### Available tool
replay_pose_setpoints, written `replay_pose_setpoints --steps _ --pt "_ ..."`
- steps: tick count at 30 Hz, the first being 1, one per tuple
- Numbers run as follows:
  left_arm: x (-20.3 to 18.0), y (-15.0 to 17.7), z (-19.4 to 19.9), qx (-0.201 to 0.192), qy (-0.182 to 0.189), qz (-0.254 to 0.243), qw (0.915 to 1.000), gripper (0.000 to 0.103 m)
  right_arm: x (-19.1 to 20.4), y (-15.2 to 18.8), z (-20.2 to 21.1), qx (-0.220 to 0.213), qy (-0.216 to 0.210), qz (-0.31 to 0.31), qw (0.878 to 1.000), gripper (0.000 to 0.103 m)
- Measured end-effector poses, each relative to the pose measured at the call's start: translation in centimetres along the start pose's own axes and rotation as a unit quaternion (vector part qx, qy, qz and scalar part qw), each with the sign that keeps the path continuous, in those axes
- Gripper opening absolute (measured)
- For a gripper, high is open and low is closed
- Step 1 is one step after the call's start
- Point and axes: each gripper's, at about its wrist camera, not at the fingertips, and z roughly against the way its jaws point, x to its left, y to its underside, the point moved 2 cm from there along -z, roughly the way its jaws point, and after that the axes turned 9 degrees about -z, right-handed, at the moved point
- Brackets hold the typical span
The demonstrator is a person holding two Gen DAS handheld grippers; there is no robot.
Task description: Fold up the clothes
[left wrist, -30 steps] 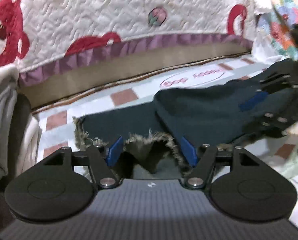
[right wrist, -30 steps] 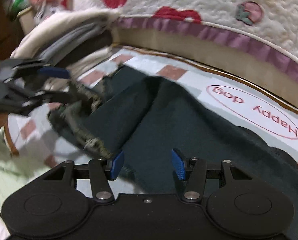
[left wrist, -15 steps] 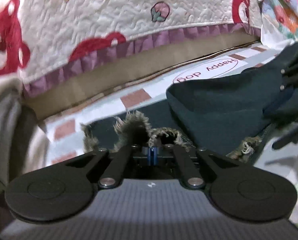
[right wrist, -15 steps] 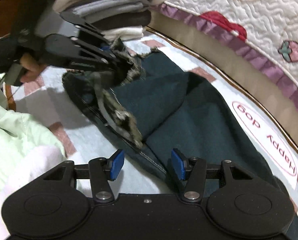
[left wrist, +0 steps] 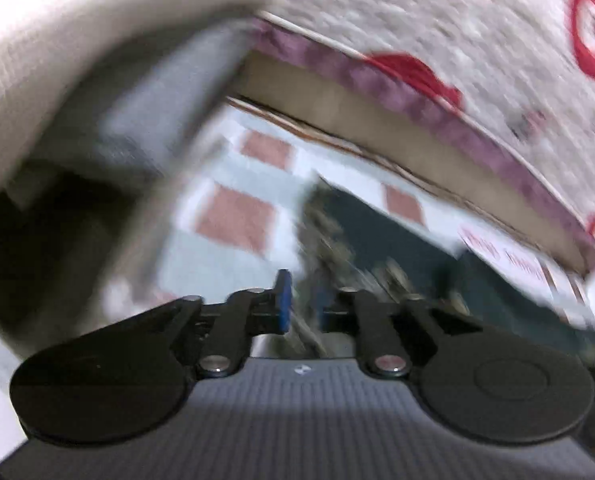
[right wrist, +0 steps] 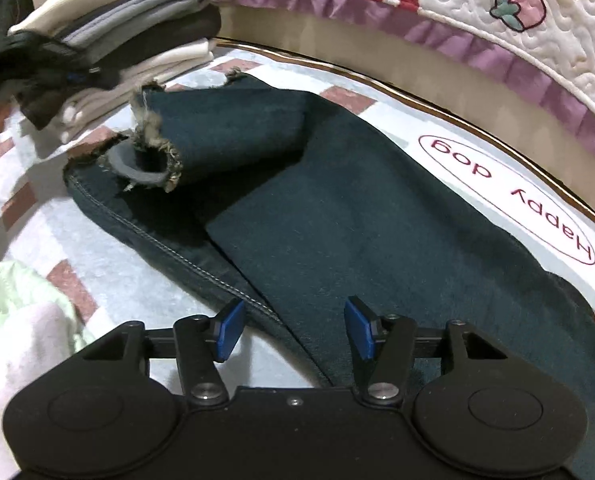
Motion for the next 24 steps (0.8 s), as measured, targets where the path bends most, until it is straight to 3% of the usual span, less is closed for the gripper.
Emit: replay_pose_setpoints --steps 3,5,8,10,11,13,17,20,22,23,24 --pt "-3.6 2.1 -1.0 0.035 0.056 -0.064 0.9958 0.047 0.4 0.1 -0.4 0.003 0.007 0.008 1.000 0.062" --pt "-5.9 3.5 -1.9 0.051 0.070 -0.138 0.9866 0.051 0.6 0.1 -0.6 0.004 0.013 0.020 1.000 0.063" --pt "-8.4 4.9 -2.4 0.052 0.039 -0.242 0.9682 0.056 0.6 -0.1 -0.9 0.004 0.013 0.020 1.000 0.064" --pt "-9.3 5.6 -3.1 0.046 -0.007 -0.293 0.9550 0.056 0.2 -0.1 -0.8 0.004 0.004 0.008 1.000 0.065" --pt "-9.6 5.8 -3.5 0.044 -0.031 -0.313 0.9482 0.056 0.0 -0.1 -0.8 0.003 -0.001 0.003 1.000 0.065" --pt "-9.8 6.1 -4.6 0.043 -0.057 -0.324 0.9434 0.056 -0.3 -0.2 -1.0 0.001 -0.009 -0.008 1.000 0.065" --pt "-9.7 6.1 -6.3 0.031 -0.064 -0.324 0.9434 0.056 -0.6 -0.3 -1.0 -0.010 -0.031 -0.030 0.999 0.065" --pt "-9.4 5.4 -7.1 0.014 -0.051 -0.298 0.9533 0.055 -0.9 -0.2 -0.9 -0.020 -0.054 -0.055 0.997 0.065" --pt "-9.1 4.8 -7.2 0.008 -0.030 -0.271 0.9620 0.021 -0.9 -0.4 -1.0 -0.022 -0.068 -0.061 0.996 0.065" --pt "-8.8 4.4 -7.1 0.008 -0.015 -0.253 0.9672 0.009 -0.5 -0.7 -1.3 -0.017 -0.068 -0.037 0.997 0.065" --pt "-8.6 4.0 -6.8 0.005 -0.009 -0.239 0.9709 0.008 -0.2 -1.0 -1.6 -0.012 -0.067 -0.012 0.998 0.065"
